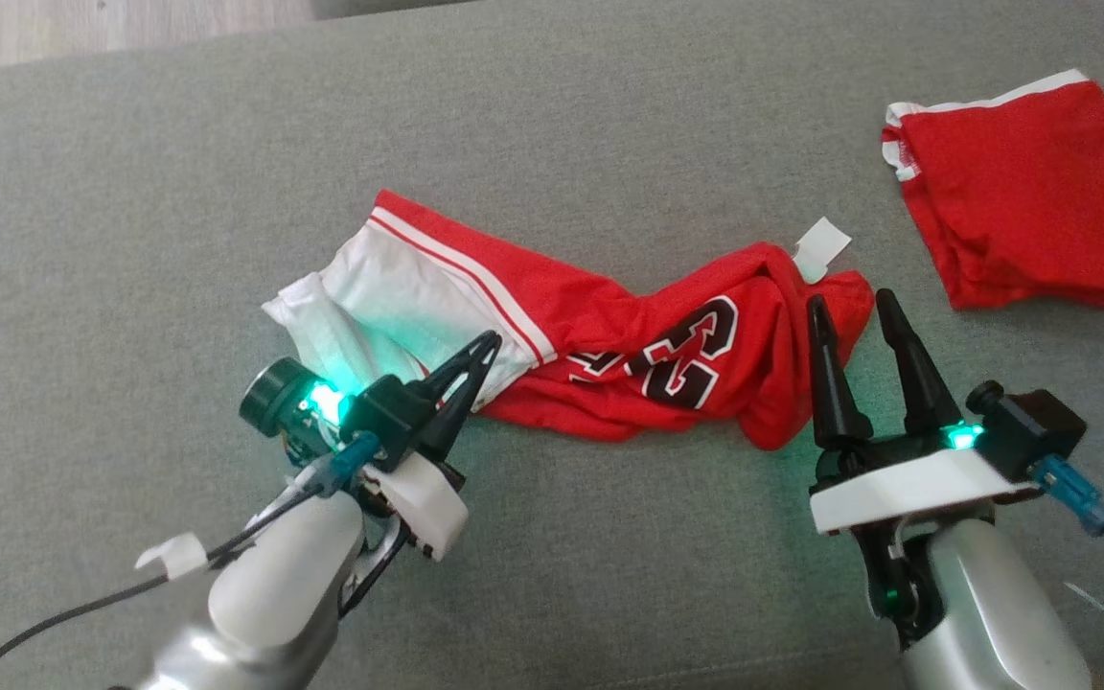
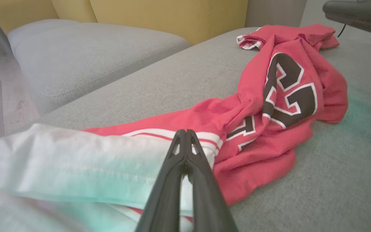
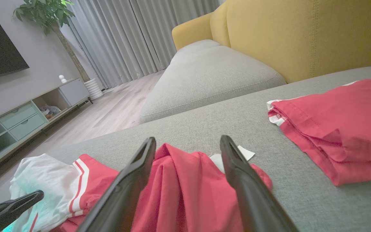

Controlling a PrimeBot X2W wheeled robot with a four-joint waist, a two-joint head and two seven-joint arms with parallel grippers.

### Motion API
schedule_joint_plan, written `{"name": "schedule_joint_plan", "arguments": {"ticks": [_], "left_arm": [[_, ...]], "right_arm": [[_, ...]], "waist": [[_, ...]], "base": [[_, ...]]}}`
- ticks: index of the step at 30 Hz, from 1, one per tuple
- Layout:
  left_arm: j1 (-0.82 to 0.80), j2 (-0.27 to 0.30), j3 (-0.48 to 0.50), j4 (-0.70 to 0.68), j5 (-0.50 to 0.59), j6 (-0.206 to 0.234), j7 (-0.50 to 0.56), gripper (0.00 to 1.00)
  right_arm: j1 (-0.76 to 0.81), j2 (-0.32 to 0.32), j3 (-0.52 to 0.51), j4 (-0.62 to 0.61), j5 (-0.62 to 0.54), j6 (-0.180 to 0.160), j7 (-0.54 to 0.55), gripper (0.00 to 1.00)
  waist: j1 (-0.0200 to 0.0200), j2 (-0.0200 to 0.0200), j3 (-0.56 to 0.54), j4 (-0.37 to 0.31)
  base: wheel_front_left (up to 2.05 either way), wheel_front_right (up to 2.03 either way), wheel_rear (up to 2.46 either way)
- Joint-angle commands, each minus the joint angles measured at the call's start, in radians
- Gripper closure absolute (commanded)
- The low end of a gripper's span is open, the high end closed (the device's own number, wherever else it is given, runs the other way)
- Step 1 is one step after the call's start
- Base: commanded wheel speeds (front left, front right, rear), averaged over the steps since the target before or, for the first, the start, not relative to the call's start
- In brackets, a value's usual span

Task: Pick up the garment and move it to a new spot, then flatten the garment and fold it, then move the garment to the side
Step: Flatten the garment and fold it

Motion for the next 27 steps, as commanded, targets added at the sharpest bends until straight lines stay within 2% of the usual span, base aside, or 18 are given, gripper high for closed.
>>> {"name": "schedule_joint_plan", "arguments": {"ticks": [1,6,14,15,16,17,22,27], "left_arm": [[-0.049,0.022,0.048,-0.038,-0.011,0.009,-0.015,1.00],[-0.026,0.035,0.099,-0.089,-0.051,0.041,-0.049,1.00],[0.076,0.055,0.242,-0.216,-0.159,0.116,-0.092,1.00],[0.099,0.057,0.264,-0.238,-0.171,0.130,-0.096,0.71],[0.124,0.057,0.284,-0.258,-0.180,0.144,-0.099,0.09],[0.152,0.056,0.299,-0.278,-0.186,0.155,-0.101,0.00],[0.291,0.035,0.344,-0.354,-0.195,0.186,-0.104,0.00],[0.365,0.010,0.364,-0.383,-0.177,0.177,-0.104,0.00]], "right_arm": [[-0.019,-0.001,0.026,-0.026,0.008,-0.001,-0.011,0.00],[-0.009,-0.001,0.024,-0.031,0.011,-0.001,-0.011,0.00],[0.013,-0.001,0.016,-0.040,0.000,-0.001,-0.011,0.00],[0.017,-0.001,0.015,-0.041,-0.001,-0.001,-0.011,0.00],[0.021,-0.001,0.015,-0.041,-0.003,-0.001,-0.011,0.00],[0.025,-0.001,0.015,-0.040,-0.003,-0.001,-0.011,0.00],[0.045,-0.001,0.016,-0.035,-0.006,-0.001,-0.011,0.00],[0.053,-0.001,0.017,-0.032,-0.010,-0.001,-0.011,0.00]], "waist": [[0.0001,0.0000,-0.009,-0.004],[0.0001,0.0000,-0.039,0.003],[0.0001,0.0000,-0.092,0.053],[0.0001,0.0000,-0.099,0.062],[0.0001,0.0000,-0.106,0.070],[0.0001,0.0000,-0.111,0.078],[0.0001,0.0000,-0.131,0.110],[0.0001,0.0000,-0.134,0.123]], "base": [[0.00,0.00,0.00],[0.00,0.00,0.00],[0.00,0.00,0.00],[0.00,0.00,0.00],[0.00,0.00,0.00],[0.00,0.00,0.00],[0.00,0.00,0.00],[0.00,0.00,0.00]]}}
